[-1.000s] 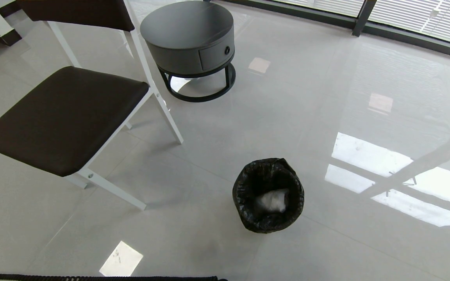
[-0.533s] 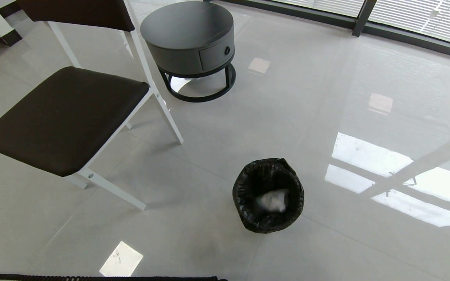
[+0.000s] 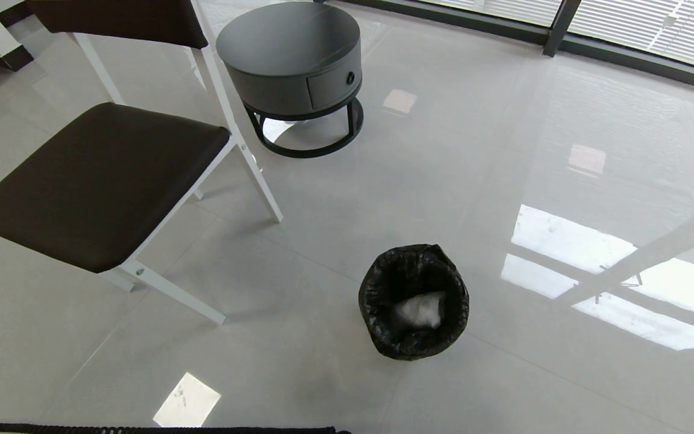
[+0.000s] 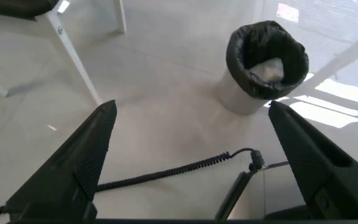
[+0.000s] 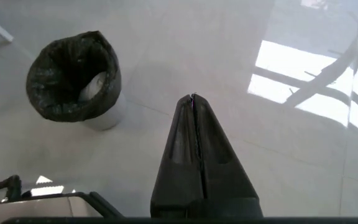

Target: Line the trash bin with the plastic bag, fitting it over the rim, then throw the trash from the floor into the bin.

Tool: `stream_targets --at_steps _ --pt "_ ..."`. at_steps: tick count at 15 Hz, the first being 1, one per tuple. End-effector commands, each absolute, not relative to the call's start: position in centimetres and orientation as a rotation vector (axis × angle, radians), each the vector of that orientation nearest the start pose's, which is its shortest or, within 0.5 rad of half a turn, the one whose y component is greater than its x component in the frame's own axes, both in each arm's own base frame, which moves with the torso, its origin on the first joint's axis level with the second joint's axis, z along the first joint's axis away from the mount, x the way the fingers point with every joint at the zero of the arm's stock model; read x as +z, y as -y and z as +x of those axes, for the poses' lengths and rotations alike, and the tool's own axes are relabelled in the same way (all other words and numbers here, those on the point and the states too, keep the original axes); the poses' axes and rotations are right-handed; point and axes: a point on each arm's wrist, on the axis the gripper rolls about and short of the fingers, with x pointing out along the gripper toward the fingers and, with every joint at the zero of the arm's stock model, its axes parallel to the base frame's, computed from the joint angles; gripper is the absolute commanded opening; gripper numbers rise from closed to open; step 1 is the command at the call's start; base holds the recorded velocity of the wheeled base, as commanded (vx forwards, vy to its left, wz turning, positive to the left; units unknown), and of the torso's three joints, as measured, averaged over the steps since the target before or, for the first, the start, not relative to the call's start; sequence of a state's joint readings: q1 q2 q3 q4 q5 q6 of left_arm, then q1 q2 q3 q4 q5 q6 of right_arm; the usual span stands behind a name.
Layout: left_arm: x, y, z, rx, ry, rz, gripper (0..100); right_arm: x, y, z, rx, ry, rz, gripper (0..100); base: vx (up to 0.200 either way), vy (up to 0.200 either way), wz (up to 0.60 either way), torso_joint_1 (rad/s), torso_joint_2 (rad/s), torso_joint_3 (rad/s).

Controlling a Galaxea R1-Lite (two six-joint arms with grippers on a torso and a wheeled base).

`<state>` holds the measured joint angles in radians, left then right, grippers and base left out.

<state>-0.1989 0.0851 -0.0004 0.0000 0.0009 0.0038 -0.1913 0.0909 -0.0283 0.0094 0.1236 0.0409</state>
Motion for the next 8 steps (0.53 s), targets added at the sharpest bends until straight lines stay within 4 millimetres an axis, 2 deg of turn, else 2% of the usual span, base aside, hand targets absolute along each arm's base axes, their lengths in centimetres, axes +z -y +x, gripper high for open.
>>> stream_targets --at_steps 1,3,4,8 --pt "7.74 -0.35 -1.56 -0.192 -0.087 0.008 100 8.43 -0.57 -1.6 -0.077 -0.079 0.052 0 0.0 0.0 0.0 0.0 0.0 0.0" --pt "7.73 -0.4 -1.53 -0.098 -0.093 0.008 100 8.39 -0.44 -1.57 -0.132 -0.075 -0.017 0 0.0 0.0 0.0 0.0 0.0 0.0" --pt "7.76 -0.03 -1.58 0.083 -0.094 0.02 100 8.31 -0.38 -1.54 -0.155 -0.076 -0.064 0 0.0 0.0 0.0 0.0 0.0 0.0" --pt "7.77 0.26 -1.61 0.091 -0.082 -0.021 100 8.28 -0.39 -1.54 -0.15 -0.08 -0.074 0 0.0 0.0 0.0 0.0 0.0 0.0"
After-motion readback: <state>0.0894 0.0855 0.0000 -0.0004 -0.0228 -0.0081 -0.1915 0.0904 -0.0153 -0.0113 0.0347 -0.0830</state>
